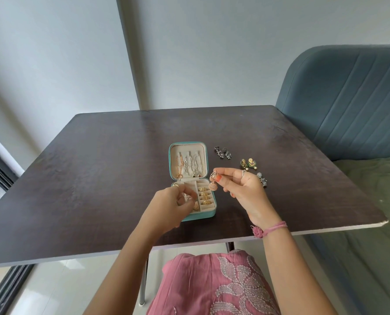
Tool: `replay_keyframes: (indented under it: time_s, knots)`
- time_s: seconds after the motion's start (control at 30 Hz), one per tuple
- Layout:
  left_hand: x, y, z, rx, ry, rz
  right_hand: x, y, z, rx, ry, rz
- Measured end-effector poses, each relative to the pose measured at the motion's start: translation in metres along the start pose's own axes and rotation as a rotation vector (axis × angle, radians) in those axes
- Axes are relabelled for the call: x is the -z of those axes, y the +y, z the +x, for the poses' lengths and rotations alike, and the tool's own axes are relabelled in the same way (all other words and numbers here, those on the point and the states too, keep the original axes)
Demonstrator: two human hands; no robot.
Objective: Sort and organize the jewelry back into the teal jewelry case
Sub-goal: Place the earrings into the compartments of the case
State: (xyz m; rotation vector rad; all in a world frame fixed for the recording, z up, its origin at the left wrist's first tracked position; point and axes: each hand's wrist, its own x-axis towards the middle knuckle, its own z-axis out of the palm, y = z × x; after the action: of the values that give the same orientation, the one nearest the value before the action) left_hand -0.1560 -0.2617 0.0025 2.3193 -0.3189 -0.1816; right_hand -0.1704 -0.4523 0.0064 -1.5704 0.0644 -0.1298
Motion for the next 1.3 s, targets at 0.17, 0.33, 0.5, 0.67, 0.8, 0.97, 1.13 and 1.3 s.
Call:
replay_keyframes:
  time_s: [0.17,0.33,0.5,0.67,0.8,0.97,1.13,1.3]
  knots:
    - [-0.002,0.0,0.002,-0.045,-0.067,0.169,-0.001,0.001,0.0,0.003,0.003,-0.006]
    - [-0.002,0.002,0.005,-0.036,-0.103,0.234,0.001,0.001,-0.001,0.002,0.001,0.009]
    - [0.0,0.005,0.005,-0.026,-0.133,0.252,0.001,0.0,-0.002,0.002,0.005,0.006]
    - [0.004,0.004,0.006,0.004,-0.184,0.202,0.0,0.001,-0.002,-0.002,0.005,-0.007]
    - [0.006,0.003,0.005,0.025,-0.185,0.105,-0.003,-0.001,-0.003,0.001,0.005,-0.01]
    - [0.007,-0.003,0.005,0.065,-0.135,0.07,-0.005,-0.003,-0.005,-0.001,-0.006,-0.042]
    - [0.009,-0.006,0.003,0.06,-0.056,-0.034,-0.011,-0.001,-0.004,-0.018,-0.009,-0.122]
    - [0.011,-0.005,0.005,-0.005,0.005,-0.144,-0.022,0.0,-0.003,-0.063,-0.008,-0.063]
